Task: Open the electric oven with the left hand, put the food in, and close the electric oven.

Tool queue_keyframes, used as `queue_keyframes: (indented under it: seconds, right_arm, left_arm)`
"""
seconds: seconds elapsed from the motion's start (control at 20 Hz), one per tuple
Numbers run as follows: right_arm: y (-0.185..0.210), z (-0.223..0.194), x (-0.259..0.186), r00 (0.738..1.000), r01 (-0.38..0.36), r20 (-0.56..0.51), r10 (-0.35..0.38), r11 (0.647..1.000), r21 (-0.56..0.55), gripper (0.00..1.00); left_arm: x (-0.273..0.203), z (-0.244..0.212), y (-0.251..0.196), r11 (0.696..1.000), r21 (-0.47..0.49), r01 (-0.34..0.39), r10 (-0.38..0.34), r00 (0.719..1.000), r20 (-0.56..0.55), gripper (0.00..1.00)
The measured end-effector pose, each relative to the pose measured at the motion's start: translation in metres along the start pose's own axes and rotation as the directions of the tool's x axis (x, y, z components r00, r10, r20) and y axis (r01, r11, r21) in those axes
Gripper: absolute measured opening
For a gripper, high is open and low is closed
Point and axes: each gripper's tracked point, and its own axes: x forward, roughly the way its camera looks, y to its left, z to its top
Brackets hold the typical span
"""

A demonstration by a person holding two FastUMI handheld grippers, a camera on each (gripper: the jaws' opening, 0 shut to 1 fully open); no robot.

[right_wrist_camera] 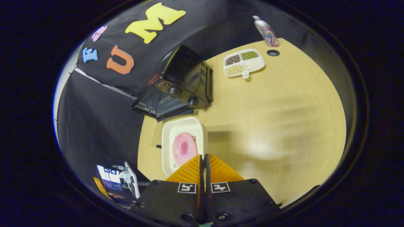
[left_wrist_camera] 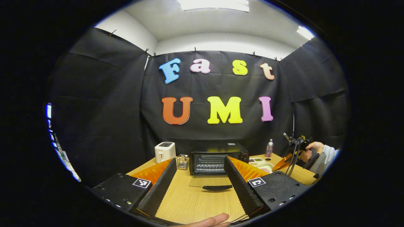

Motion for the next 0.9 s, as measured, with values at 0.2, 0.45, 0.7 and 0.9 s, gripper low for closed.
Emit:
queue_keyframes:
  seconds: [0.2, 0.45, 0.7, 0.9]
  right_arm:
    - [0.045, 0.005, 0.02, 0.999, -0.038, 0.021, 0.038, 0.999, 0.009, 0.01]
    - [0.081, 0.0, 0.056, 0.999, -0.007, 0.052, 0.003, 0.996, 0.091, 0.0]
    - [0.123, -0.003, 0.099, 0.993, -0.038, 0.119, 0.012, 0.975, 0.219, 0.0]
    - [0.138, 0.008, 0.132, 0.978, -0.043, 0.208, -0.028, 0.944, 0.328, 0.04]
  left_arm:
    - [-0.006, 0.002, 0.012, 1.0, 0.007, -0.006, 0.006, 1.0, 0.016, 0.96]
    - [-0.011, -0.005, 0.021, 1.0, 0.021, -0.004, 0.004, 1.0, 0.012, 0.95]
    - [-0.015, -0.009, 0.028, 1.0, 0.01, 0.024, -0.024, 1.0, 0.008, 0.96]
    - [-0.019, -0.014, 0.043, 0.999, 0.035, 0.006, -0.007, 1.0, 0.007, 0.96]
